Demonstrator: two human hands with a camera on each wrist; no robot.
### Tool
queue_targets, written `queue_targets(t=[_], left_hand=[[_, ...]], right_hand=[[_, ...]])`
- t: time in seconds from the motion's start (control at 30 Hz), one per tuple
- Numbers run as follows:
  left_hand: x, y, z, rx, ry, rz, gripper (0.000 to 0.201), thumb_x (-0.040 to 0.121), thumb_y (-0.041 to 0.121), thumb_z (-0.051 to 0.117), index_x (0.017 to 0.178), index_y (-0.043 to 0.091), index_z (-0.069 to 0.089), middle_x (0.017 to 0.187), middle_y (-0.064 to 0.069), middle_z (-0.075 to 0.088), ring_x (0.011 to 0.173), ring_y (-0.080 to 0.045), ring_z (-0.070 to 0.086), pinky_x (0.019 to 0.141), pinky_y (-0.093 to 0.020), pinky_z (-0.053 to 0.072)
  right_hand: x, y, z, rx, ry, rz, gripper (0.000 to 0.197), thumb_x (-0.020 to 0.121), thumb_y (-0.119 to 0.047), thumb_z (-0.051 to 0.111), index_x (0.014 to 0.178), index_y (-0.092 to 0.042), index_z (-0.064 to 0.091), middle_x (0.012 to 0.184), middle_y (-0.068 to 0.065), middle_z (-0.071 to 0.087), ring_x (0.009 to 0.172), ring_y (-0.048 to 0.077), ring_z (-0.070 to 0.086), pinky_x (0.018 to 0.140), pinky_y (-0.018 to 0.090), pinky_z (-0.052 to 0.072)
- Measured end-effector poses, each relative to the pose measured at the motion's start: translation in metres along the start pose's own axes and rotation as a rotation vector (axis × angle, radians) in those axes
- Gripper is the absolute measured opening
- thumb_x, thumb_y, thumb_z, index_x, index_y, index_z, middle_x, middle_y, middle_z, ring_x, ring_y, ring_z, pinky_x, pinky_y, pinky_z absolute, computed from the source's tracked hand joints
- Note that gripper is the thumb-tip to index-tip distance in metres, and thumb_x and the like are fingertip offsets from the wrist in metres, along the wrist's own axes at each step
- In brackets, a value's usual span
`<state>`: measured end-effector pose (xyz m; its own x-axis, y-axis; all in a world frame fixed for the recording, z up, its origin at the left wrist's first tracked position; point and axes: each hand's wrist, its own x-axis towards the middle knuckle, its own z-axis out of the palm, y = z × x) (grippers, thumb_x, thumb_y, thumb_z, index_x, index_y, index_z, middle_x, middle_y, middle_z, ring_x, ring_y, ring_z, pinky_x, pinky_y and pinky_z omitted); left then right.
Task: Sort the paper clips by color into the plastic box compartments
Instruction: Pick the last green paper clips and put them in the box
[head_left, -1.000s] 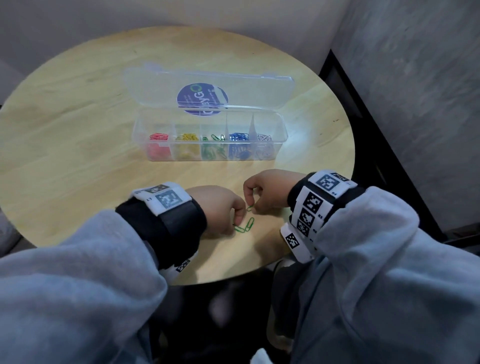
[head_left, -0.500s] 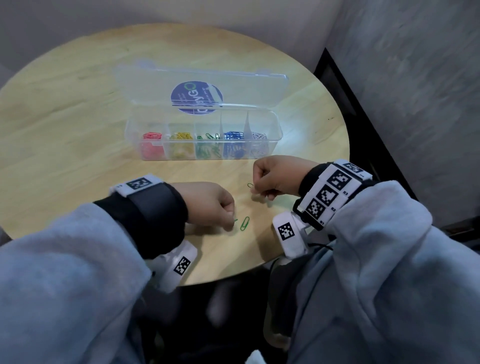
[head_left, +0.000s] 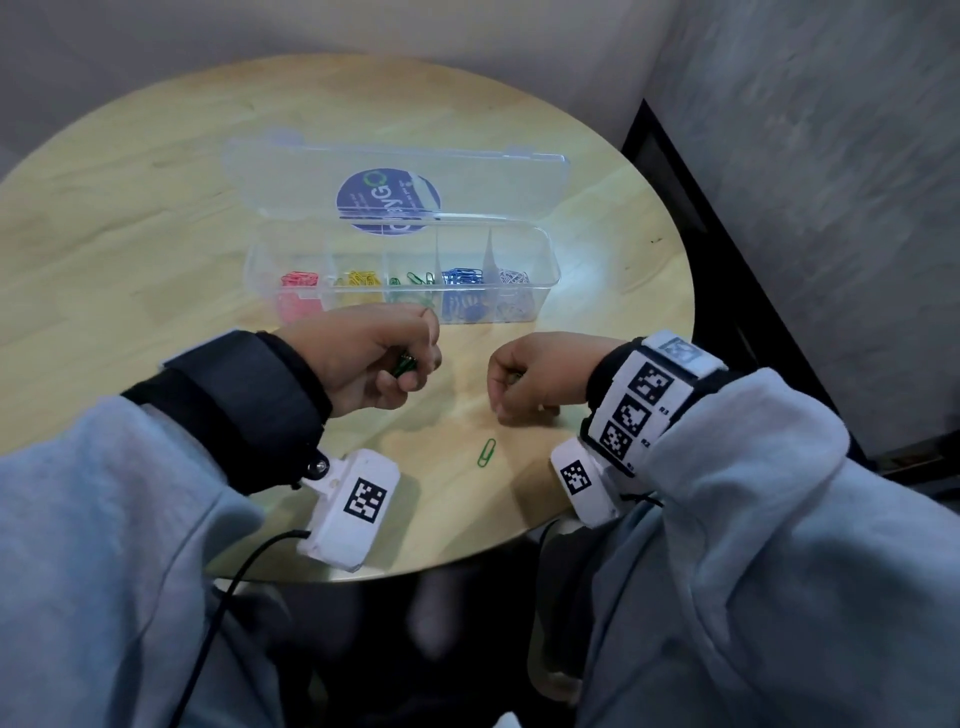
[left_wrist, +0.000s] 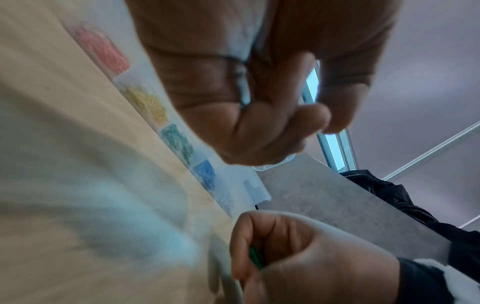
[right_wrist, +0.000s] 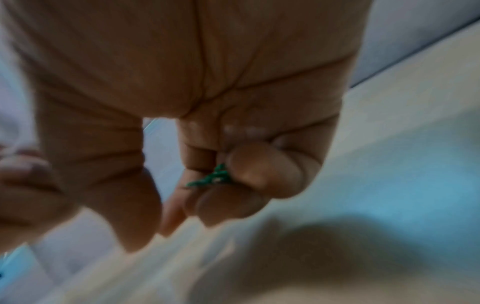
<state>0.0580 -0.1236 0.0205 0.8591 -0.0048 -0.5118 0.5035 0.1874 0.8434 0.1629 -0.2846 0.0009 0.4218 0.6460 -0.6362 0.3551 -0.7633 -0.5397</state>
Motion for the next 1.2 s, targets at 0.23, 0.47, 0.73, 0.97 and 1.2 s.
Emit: queue_targets(t=[0.23,0.47,0.73,0.97,1.2], left_hand=[[0.002,0.001,-0.001,0.06,0.075,-0.044,0.015,0.058,0.009,0.049,0.072,0.014,0.051,0.055,0.002,0.048,0.038,-0.005,0.042,0.034,-0.011,0.031],[0.0,0.0,-0.003,0.086,0.095,-0.066,0.011,0.068,0.008,0.052,0.074,0.016,0.053,0.058,0.003,0.048,0.041,-0.005,0.043,0.035,-0.012,0.033],[0.003,0.001,-0.004,0.12,0.15,-0.07,0.021,0.089,0.006,0.045,0.073,0.017,0.051,0.057,0.004,0.047,0.043,-0.005,0.041,0.036,-0.012,0.033],[0.001,0.005,-0.005,0.105,0.182,-0.068,0.019,0.09,0.011,0.048,0.072,0.017,0.05,0.055,0.004,0.048,0.041,-0.005,0.04,0.036,-0.011,0.032],[0.0,0.007,-0.011,0.036,0.263,-0.043,0.014,0.09,0.012,0.05,0.076,0.015,0.052,0.065,0.0,0.049,0.049,-0.007,0.044,0.038,-0.012,0.037]], right_hand=[[-0.001,-0.002,0.014,-0.414,0.001,-0.052,0.019,0.073,-0.026,0.075,0.085,-0.023,0.06,0.066,-0.012,0.046,0.059,0.006,0.043,0.064,0.029,0.041],[0.004,-0.005,0.017,-0.48,-0.019,-0.083,0.016,0.077,-0.019,0.071,0.068,-0.021,0.057,0.079,-0.005,0.067,0.063,0.007,0.05,0.058,0.021,0.042],[-0.003,0.002,-0.013,0.287,0.105,-0.131,0.044,0.087,-0.014,0.06,0.052,-0.021,0.035,0.043,-0.007,0.038,0.04,0.011,0.031,0.041,0.019,0.03],[-0.004,0.009,-0.019,0.749,0.057,-0.087,0.03,0.086,0.008,0.033,0.073,-0.016,0.044,0.046,0.003,0.046,0.033,0.012,0.035,0.032,0.014,0.02],[-0.006,0.001,-0.007,0.091,-0.087,-0.103,0.015,0.087,-0.01,0.059,0.084,-0.024,0.065,0.057,-0.006,0.045,0.049,0.008,0.039,0.048,0.019,0.034]])
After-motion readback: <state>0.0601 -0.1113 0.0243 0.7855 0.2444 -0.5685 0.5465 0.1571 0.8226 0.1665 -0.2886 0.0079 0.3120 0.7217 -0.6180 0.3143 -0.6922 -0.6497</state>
